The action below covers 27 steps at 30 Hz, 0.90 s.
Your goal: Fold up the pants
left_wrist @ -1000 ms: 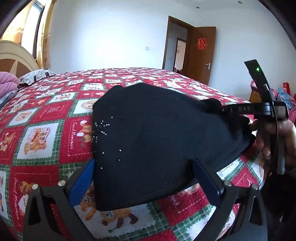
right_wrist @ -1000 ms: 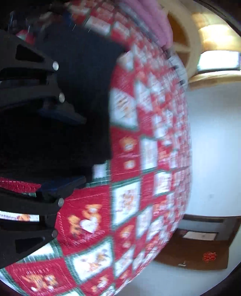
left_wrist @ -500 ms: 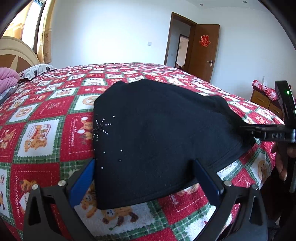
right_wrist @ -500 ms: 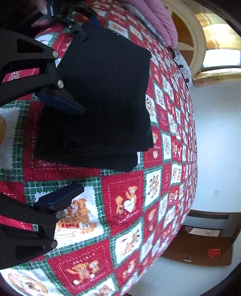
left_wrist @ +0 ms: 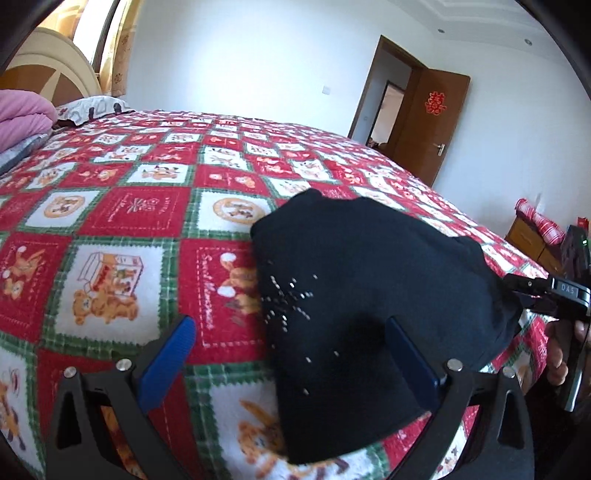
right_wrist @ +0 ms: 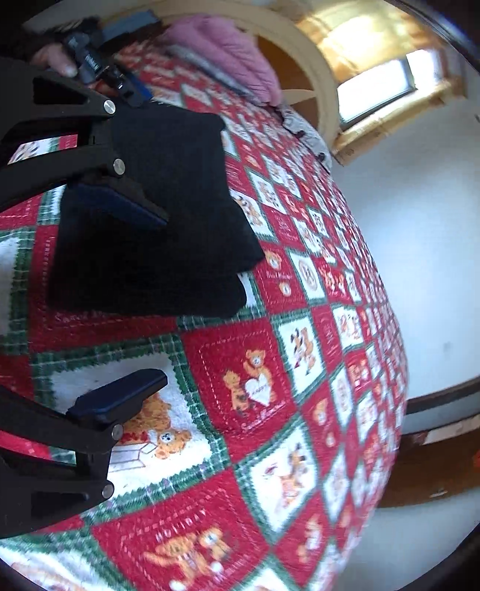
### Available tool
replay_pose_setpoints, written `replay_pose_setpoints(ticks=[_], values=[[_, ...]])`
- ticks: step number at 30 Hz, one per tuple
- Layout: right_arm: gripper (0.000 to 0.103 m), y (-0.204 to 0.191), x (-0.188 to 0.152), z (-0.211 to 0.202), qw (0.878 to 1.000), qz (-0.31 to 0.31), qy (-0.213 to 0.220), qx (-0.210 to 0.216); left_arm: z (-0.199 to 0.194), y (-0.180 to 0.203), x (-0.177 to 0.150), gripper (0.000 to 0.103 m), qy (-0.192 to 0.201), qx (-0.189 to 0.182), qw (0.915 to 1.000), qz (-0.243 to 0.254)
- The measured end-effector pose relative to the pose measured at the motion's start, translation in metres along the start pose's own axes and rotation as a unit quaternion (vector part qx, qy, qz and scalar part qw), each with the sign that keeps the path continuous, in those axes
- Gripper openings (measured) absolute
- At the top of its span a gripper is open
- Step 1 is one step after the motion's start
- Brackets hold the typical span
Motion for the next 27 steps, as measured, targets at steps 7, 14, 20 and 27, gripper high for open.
replay_pose_setpoints(ticks=[7,14,20,27], values=[[0.079,-0.006,0.006,0.024,0.999,0.025,-0.002,0.035,0.014,0.004,0.008,0.103,-0.009,-0.011,0.9999,-0.008],[0.062,-0.025,-0.008,0.03,0.999,-0.009,-0.018,0.048,0.025,0.034,0.006,0.099,-0.043,-0.058,0.9974,0.003],[0.029,-0.022,-0.008,0.025,0.995,0.027,-0.018,0.092,0.021,0.028,0.005,0.032,-0.052,-0.1,0.9928,-0.04],[0.027,-0.065,0.001,-0.007,0.993,-0.057,0.036,0.095,0.004,0.023,0.014,0.026,-0.031,-0.111,0.9914,-0.062]])
Point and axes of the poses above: each gripper's, at about its wrist camera, not at the fingertips, and z roughly the way its jaws point, y to its right, x to its top, the point moved 6 cm from there along z, roughly the way its jaws point, and after that the axes turned 8 degrees about y, right-handed, at the moved point
